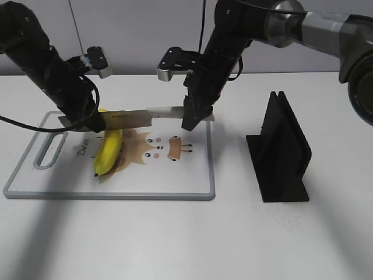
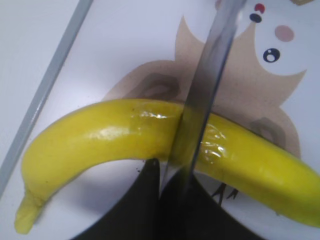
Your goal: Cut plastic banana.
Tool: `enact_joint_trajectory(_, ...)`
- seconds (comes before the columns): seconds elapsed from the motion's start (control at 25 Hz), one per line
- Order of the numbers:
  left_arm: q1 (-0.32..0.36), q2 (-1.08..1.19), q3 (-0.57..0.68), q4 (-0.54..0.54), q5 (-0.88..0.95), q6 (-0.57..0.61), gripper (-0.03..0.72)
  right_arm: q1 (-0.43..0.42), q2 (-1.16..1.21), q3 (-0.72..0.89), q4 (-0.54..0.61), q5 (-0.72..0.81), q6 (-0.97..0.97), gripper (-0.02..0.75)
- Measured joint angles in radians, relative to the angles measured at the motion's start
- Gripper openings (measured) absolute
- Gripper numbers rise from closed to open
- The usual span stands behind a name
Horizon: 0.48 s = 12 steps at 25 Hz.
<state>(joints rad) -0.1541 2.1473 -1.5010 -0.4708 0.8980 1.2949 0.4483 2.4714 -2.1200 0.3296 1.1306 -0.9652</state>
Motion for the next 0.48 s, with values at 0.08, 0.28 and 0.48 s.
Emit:
enact_joint_trajectory(0.08, 0.000, 0.000, 0.000, 0.000, 0.000, 0.000, 0.048, 0.000, 0.000, 0.000, 0.001, 0.000, 0.000, 0.245)
enact_joint_trajectory(0.28, 0.000, -0.003, 0.000, 0.001, -0.001, 0.000, 0.048, 0.000, 0.000, 0.000, -0.002, -0.001, 0.000, 0.245)
enact_joint_trajectory(0.48, 0.000, -0.028, 0.008, 0.005, -0.008, -0.001, 0.048, 0.002, -0.017, 0.000, -0.016, -0.003, 0.000, 0.245)
